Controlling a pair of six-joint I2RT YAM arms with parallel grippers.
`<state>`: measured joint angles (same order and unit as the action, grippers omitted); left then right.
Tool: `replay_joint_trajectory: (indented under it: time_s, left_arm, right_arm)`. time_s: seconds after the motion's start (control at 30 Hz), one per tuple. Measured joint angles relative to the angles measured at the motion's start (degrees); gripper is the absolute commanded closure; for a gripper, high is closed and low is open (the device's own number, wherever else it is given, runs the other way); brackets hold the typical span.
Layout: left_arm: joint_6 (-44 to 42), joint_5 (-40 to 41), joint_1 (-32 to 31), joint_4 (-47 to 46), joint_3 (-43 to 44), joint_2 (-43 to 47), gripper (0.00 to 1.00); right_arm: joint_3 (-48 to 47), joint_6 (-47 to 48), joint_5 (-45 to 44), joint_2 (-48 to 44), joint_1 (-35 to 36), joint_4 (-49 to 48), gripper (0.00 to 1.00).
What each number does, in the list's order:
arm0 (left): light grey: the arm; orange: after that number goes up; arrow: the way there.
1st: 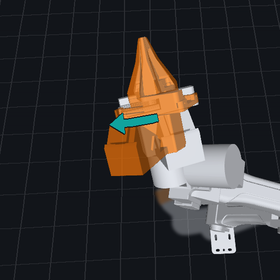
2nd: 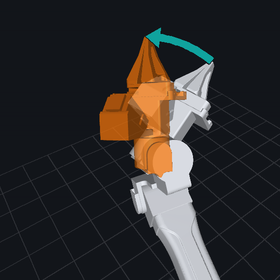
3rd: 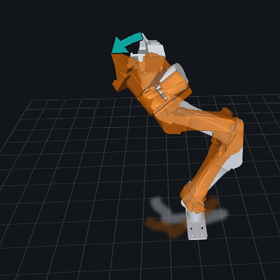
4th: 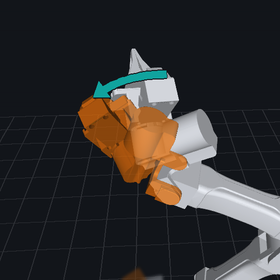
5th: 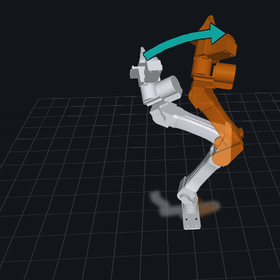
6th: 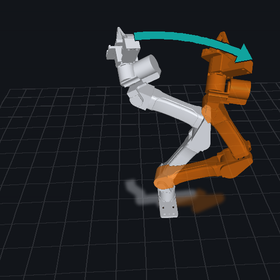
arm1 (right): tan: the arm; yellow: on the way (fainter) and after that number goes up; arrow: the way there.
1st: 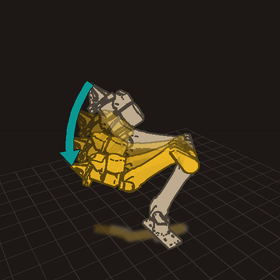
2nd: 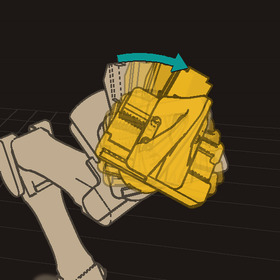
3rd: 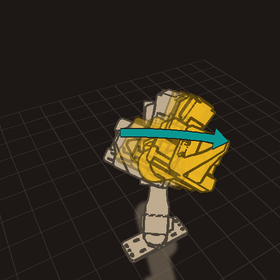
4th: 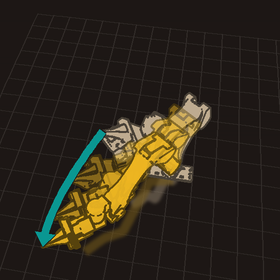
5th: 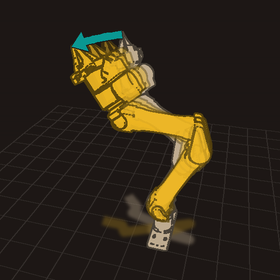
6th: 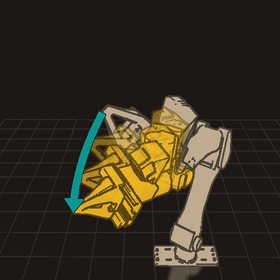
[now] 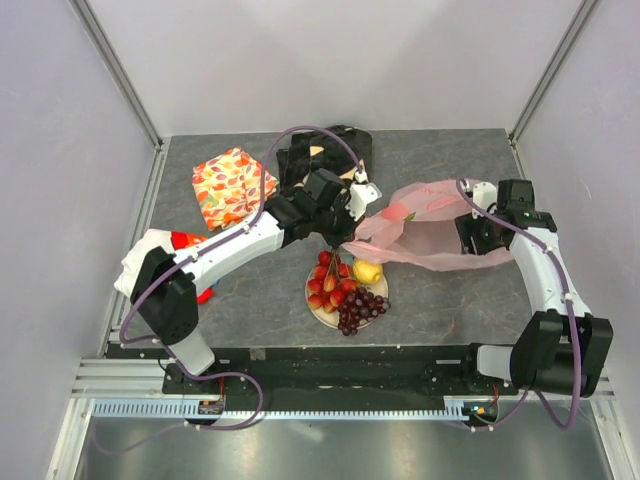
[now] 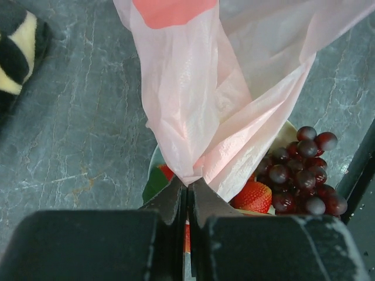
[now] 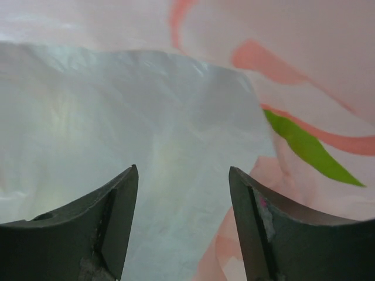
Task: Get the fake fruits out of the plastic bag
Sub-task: Adjust the plastic bag at the center of the board.
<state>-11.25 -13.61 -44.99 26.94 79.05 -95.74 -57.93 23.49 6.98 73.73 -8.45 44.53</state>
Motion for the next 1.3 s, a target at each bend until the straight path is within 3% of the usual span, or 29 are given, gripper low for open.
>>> replay_joint_trajectory:
  time_s: [0.13,0.43,0.73,0.93,1.1,1.3]
  left_arm:
    - [-0.22,0.0,-0.48,0.33,1.79,-0.44,0.98]
    - [-0.22,1.16,-0.79,-1.36,11.41,-3.63,0.99]
    - [-0.26,1.51,-1.01,-1.27,11.69,-5.38,0.98]
    - [-0.26,1.53,-0.79,-1.11,11.72,-5.9,0.98]
    - [-0.26,1.55,0.9,-0.2,12.31,-5.9,0.98]
    - [-1.07,-2.12,2.75,1.64,12.52,-5.88,0.98]
  right_arm:
    - [-0.22,-0.9,5.18,1.6,0.59,-0.44,0.27]
    - [-12.35,-2.86,12.59,16.52,6.27,-5.53,0.29]
    - [-26.95,-14.84,10.27,33.03,8.72,-10.56,0.3]
    - [-32.57,-16.9,8.66,39.58,10.21,-11.52,0.3]
    - [-31.74,-15.72,5.51,39.98,10.32,-9.66,0.3]
    - [-15.89,-13.31,2.95,26.95,6.19,-5.86,0.3]
